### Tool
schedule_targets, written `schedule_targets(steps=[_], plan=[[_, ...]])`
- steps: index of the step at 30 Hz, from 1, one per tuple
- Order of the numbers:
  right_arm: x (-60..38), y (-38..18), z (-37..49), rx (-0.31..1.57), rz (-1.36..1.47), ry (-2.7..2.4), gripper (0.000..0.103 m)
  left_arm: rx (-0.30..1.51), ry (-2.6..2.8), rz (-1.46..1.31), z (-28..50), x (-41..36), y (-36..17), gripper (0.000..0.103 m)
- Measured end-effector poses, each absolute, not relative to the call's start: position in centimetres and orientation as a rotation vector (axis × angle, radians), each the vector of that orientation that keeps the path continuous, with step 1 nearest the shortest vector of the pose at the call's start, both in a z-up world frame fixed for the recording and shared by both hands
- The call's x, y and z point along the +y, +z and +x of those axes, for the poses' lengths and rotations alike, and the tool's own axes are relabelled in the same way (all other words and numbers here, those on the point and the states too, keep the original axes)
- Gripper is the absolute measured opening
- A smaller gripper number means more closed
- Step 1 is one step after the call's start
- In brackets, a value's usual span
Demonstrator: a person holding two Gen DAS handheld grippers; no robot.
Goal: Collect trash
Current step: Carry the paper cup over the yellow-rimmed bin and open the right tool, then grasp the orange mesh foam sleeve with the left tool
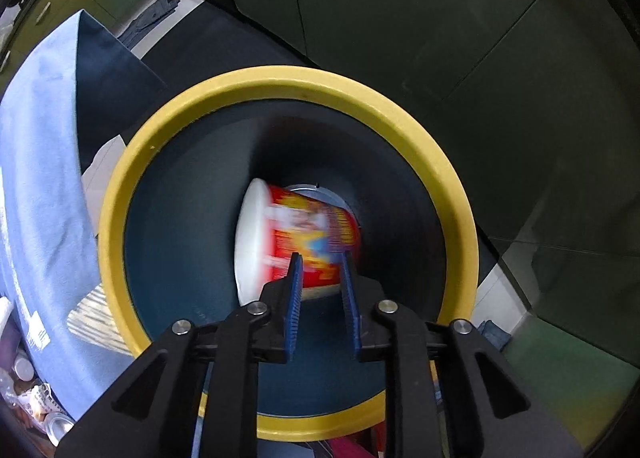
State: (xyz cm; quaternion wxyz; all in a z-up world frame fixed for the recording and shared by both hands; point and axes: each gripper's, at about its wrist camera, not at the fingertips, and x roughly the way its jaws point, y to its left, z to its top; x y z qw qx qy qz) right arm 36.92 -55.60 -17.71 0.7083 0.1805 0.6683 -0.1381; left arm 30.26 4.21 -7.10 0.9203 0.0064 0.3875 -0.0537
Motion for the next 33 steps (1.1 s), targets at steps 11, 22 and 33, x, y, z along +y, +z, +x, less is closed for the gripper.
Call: schedule_targets(steps=[11,22,33], plan=[[-53.3,-13.8,33.6,1.407,0.407,-0.169,0.031,0.948,-0.258,0.018,26.6,4.3,-5.8,0.097],[-51.2,-11.4,30.8,1.378,0.406,-0.056,0.033,1.211,-0.347,0.074,25.6,5.0,-10.6,0.087],[-51.2,-11.1,30.1,1.366,0.407,-0.034,0.034,1.229,-0.382,-0.044,26.2,6.4,-11.0,0.013]])
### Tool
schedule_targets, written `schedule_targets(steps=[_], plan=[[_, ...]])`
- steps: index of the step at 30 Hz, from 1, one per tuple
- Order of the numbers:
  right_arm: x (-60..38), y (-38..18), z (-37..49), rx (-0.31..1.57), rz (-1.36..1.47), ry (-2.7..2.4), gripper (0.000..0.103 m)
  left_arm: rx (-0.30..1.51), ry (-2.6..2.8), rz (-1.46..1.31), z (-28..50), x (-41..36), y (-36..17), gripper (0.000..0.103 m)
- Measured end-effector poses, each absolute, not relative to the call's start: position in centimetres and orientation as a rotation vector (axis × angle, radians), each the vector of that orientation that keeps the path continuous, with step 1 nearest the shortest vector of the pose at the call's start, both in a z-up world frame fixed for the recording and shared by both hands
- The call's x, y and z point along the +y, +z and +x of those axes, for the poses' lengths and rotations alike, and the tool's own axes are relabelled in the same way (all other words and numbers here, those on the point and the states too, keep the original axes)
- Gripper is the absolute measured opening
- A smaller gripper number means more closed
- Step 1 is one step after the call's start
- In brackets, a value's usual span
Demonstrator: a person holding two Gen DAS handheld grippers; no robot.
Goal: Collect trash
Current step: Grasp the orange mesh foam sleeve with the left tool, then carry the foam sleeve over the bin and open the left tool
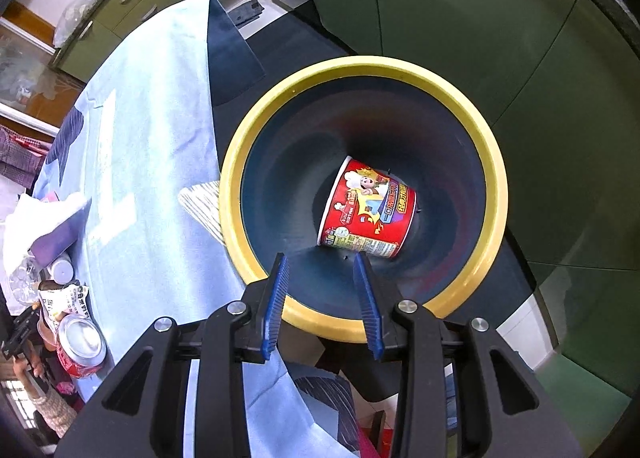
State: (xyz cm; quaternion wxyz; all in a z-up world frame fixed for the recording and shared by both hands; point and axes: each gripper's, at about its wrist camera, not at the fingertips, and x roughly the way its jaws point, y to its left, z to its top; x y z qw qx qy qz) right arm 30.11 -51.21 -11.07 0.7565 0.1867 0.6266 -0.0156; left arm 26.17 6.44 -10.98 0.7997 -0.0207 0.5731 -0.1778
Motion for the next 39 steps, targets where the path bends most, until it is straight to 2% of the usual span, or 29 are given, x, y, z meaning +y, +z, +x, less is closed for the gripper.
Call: schedule_targets(steps=[8,15,18,23,29,31,33,34,39], plan=[[-51.3,-11.0,29.4,1.345,0.403,0.001,0.034,1.070,-0.427,0.049,23.2,3.1,-3.5,0.013],[-53.2,-8.6,26.5,1.237,0.415,0.004,0.034,0.955,-0.787,0.110,21.6,-12.2,1.8,0.013],[-54.5,-7.3,24.2,1.191,0.415,0.002,0.034,0.981,-0.899,0.135,22.9,-20.8,1.6,0.013],[-56.8,-6.2,19.5,1.132,0.426,0.001,0.034,1.036,-0.925,0.202,26.9,-35.3,-1.6,0.013],[-59.9,-6.5,14.8,1.108,0.460,-0.014,0.034,1.073,-0.863,0.288,30.0,-46.1,-7.1,0.014],[-60.9,-6.7,13.6,1.107,0.472,-0.022,0.041,1.101,-0.817,0.286,31.5,-47.8,-9.2,0.028],[-61.6,-6.8,12.8,1.104,0.478,-0.030,0.043,1.135,-0.770,0.283,32.8,-48.2,-10.7,0.072],[-61.8,-6.9,12.7,1.103,0.476,-0.034,0.044,1.133,-0.742,0.274,33.0,-48.2,-10.9,0.076],[-61.9,-7.0,12.7,1.099,0.472,-0.022,0.044,1.101,-0.743,0.232,32.9,-46.5,-8.5,0.076]])
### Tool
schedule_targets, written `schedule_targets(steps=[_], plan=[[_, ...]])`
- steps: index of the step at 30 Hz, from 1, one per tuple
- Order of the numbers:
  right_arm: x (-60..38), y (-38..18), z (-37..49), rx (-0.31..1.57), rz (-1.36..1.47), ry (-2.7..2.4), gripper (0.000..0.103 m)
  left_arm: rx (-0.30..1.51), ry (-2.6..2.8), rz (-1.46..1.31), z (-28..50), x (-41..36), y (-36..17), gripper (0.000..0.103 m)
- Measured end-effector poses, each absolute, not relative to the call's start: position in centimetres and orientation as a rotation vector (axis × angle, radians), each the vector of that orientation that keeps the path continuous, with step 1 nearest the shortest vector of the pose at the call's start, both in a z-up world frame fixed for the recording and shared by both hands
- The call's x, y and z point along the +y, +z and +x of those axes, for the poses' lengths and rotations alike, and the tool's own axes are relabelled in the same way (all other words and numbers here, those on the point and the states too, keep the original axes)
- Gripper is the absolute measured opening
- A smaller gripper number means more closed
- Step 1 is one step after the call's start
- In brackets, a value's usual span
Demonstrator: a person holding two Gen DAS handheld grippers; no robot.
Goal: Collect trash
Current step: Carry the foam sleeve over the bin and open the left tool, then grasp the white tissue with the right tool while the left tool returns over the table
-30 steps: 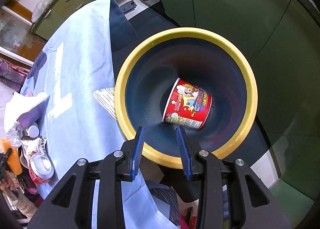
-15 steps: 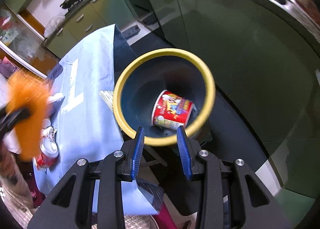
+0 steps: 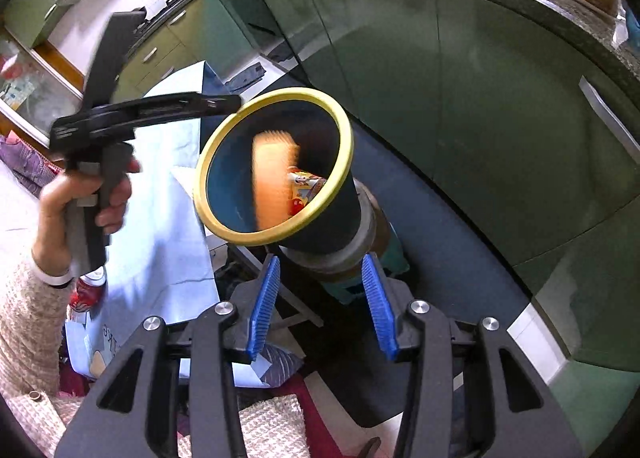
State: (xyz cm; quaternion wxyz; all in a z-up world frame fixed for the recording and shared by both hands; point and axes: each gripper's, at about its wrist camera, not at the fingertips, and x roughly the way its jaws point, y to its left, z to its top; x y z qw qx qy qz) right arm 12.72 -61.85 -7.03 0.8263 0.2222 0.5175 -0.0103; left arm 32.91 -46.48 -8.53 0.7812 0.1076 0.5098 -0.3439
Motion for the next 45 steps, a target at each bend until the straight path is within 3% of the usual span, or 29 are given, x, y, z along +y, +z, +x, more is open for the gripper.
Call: schedule_targets(steps=[4,8,20,23,28,32,43,45], plan=[[-58.4,-7.1,14.4,1.112,0.435,0.051,0.044,0.966,-0.803,0.106,30.8,-39.8,-2.3,0.076],[-53.6,-6.4,16.8,1.126,0.369,0.150,0.044,0.838,-0.808,-0.036,28.5,-29.2,2.5,0.085],[-32.8,-3.2,23.7,1.148,0.189,0.520,0.049,0.484,-0.355,-0.112,24.1,0.0,2.6,0.089],[-28.3,-2.8,23.4,1.136,0.133,0.606,0.070,0.466,-0.232,-0.120,24.0,4.6,1.2,0.089],[-23.4,-2.9,22.2,1.170,0.005,0.682,0.074,0.470,-0.186,-0.197,24.1,9.2,-0.6,0.089],[-22.3,-2.8,21.5,1.191,-0.048,0.686,0.084,0.495,-0.155,-0.189,24.1,10.0,-1.4,0.089],[-20.4,0.0,26.8,1.061,-0.112,0.565,0.082,0.498,-0.159,-0.165,23.6,8.8,-1.9,0.090],[-20.2,0.4,28.9,1.046,-0.106,0.547,0.076,0.508,-0.166,-0.163,23.8,8.6,-2.1,0.090]])
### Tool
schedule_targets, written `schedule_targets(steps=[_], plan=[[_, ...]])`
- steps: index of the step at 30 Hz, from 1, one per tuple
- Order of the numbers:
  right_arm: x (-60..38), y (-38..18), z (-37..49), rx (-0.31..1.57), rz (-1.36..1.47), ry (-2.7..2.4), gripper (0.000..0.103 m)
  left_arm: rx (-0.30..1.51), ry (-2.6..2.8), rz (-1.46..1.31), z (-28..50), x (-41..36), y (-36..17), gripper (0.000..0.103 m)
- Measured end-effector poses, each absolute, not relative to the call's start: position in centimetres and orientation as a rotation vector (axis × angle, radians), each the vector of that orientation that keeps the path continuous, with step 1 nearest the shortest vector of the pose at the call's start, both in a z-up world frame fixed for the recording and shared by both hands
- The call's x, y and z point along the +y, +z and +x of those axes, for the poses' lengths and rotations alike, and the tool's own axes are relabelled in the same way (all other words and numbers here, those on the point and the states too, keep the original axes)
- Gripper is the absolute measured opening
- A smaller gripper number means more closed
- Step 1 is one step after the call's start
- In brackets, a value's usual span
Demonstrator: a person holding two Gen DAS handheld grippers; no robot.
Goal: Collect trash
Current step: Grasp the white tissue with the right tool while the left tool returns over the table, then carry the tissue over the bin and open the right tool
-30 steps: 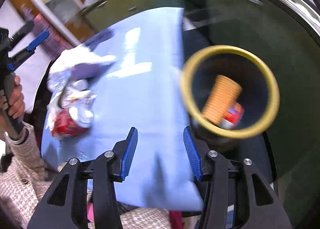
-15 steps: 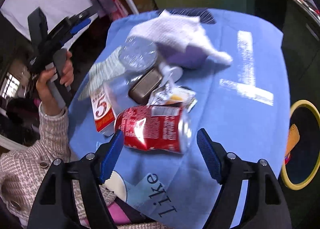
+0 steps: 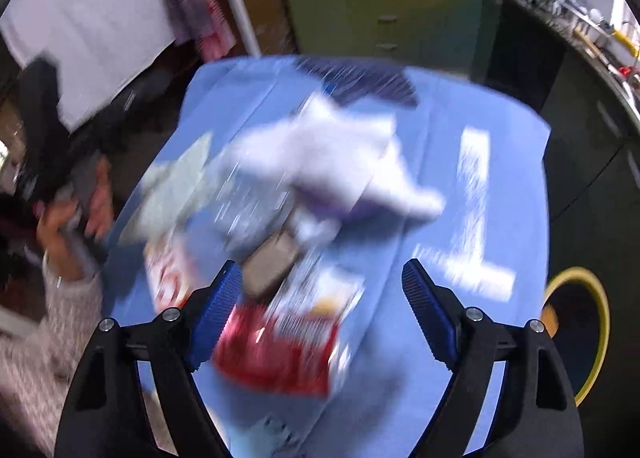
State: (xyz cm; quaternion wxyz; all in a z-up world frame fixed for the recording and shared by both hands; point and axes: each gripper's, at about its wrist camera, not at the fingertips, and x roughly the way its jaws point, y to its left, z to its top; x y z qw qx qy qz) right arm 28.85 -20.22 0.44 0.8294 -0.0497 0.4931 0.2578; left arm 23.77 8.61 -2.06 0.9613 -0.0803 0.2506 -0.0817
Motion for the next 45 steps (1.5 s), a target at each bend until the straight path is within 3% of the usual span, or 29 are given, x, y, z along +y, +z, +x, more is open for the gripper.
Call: schedule_targets(steps=[8,10,11,12,14,24,32,37,45], plan=[[-20.4,-0.9,36.2,1.150,0.151,0.587,0.073,0.534,-0.175,-0.146,24.2,8.0,-2.6,0.090],[-20.6,-1.8,37.0,1.186,0.209,0.603,0.050,0.535,-0.179,-0.138,24.1,7.8,-2.6,0.090],[-20.7,-2.1,37.1,1.189,0.211,0.597,0.029,0.534,-0.180,-0.137,24.1,7.7,-2.7,0.090],[-20.8,-2.1,37.0,1.185,0.215,0.594,0.017,0.534,-0.181,-0.137,24.1,7.7,-2.7,0.090],[-21.2,-1.6,36.7,1.165,0.231,0.608,0.007,0.534,-0.182,-0.136,24.1,7.7,-2.7,0.090],[-24.7,7.1,31.9,0.949,0.178,0.590,0.006,0.534,-0.181,-0.133,23.8,7.5,-2.8,0.090],[-35.3,11.0,28.8,0.878,0.181,0.303,0.006,0.527,-0.188,-0.131,23.4,7.3,-2.6,0.090],[-43.6,7.6,28.6,0.938,0.223,0.072,0.006,0.526,-0.192,-0.130,23.3,7.1,-2.6,0.090],[-53.0,-3.6,30.7,1.124,0.338,-0.126,0.007,0.539,-0.190,-0.119,23.6,6.9,-2.9,0.090]])
